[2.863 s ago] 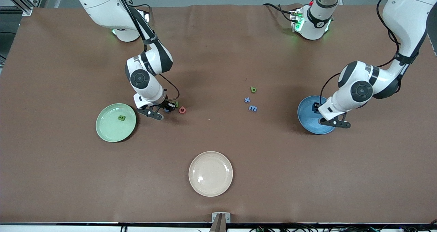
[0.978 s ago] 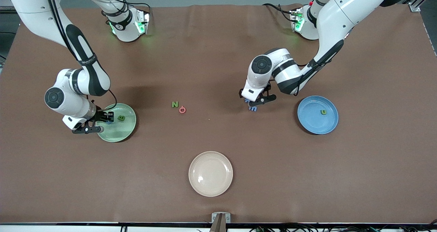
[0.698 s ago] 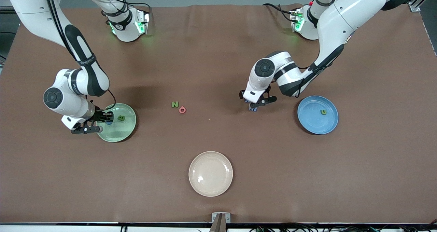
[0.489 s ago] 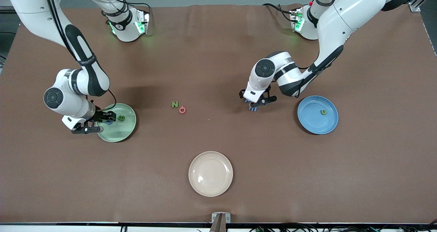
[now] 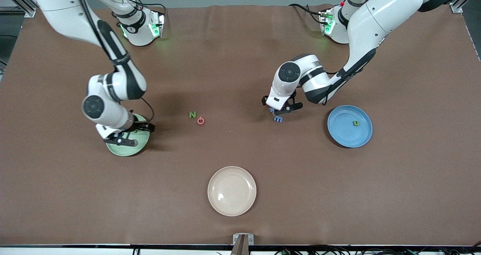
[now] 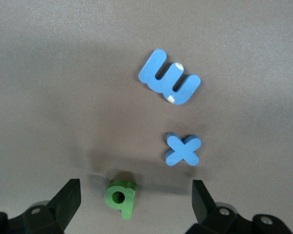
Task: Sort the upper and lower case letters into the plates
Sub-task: 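Grasp the q with the left gripper while the right gripper grasps the N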
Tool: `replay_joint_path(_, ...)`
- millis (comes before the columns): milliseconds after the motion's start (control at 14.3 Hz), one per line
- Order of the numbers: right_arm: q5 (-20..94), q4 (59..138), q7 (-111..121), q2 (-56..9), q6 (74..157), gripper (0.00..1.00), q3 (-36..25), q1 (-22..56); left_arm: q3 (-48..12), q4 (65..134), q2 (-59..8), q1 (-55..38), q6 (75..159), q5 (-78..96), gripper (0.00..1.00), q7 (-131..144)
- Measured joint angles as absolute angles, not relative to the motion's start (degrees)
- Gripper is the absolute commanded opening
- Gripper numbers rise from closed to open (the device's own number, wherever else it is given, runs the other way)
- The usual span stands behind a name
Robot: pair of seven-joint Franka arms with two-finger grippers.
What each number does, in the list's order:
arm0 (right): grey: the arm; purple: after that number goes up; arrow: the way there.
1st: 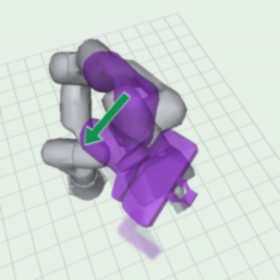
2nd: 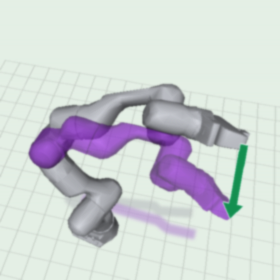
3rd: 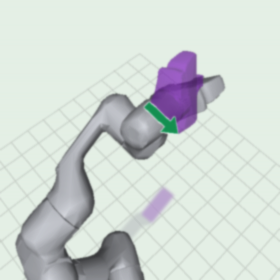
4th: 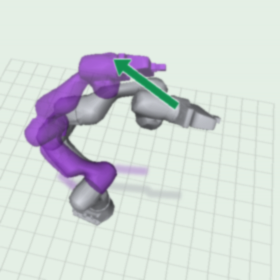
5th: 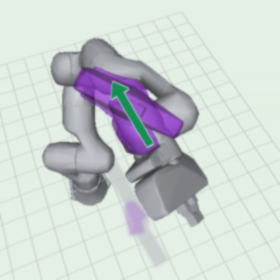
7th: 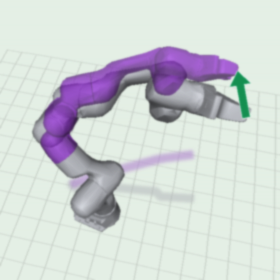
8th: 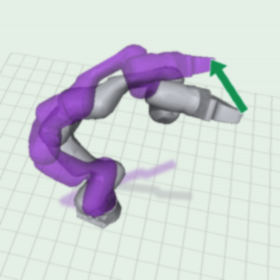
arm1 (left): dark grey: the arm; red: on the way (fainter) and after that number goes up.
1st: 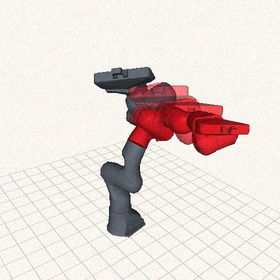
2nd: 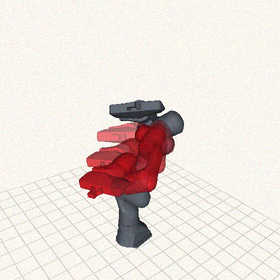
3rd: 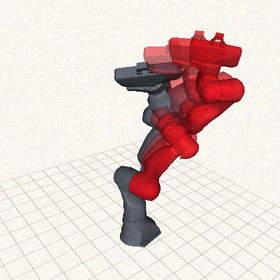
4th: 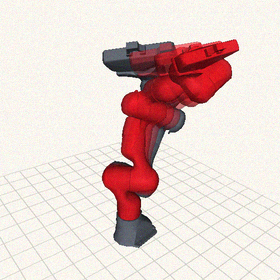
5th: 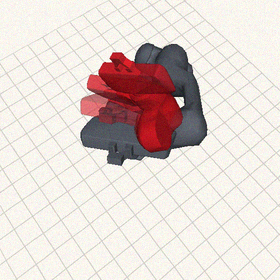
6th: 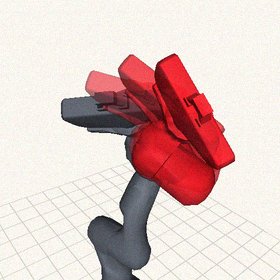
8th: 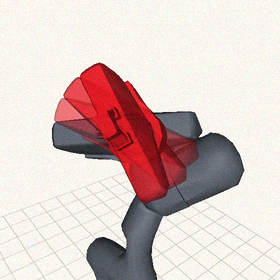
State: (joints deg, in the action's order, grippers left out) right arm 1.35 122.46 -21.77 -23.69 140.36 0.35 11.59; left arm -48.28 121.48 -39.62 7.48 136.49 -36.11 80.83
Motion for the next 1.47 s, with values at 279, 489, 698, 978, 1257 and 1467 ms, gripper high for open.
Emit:
replay_joint_path(279,1.36,122.26,-35.22,-23.7,141.91,1.0,0.44,20.35,-48.47,121.64,-39.32,7.48,135.58,-36.11,0.99,80.84)
replay_joint_path(489,1.36,122.29,-37.3,-23.85,143.43,1.0,0.4,24.12,-48.48,121.94,-39.33,7.47,135.57,-36.11,0.87,80.84)
replay_joint_path(698,1.36,122.43,-37.79,-24.1,143.85,1.0,0.38,26.01,-48.48,122.06,-39.32,7.46,135.57,-36.11,0.7,80.84)
replay_joint_path(978,1.36,123.15,-37.99,-24.3,145.5,0.97,0.38,29.14,-48.58,122.08,-39.31,7.48,135.63,-36.11,0.61,80.84)
replay_joint_path(1257,1.37,126.91,-38.13,-24.73,151.94,0.97,0.37,30.53,-48.67,122.07,-39.3,7.48,135.67,-36.11,0.44,80.85)
replay_joint_path(1467,1.36,127.44,-38.07,-24.79,152.28,0.97,0.37,30.63,-48.88,122.0,-39.28,7.51,135.75,-36.11,0.33,80.85)
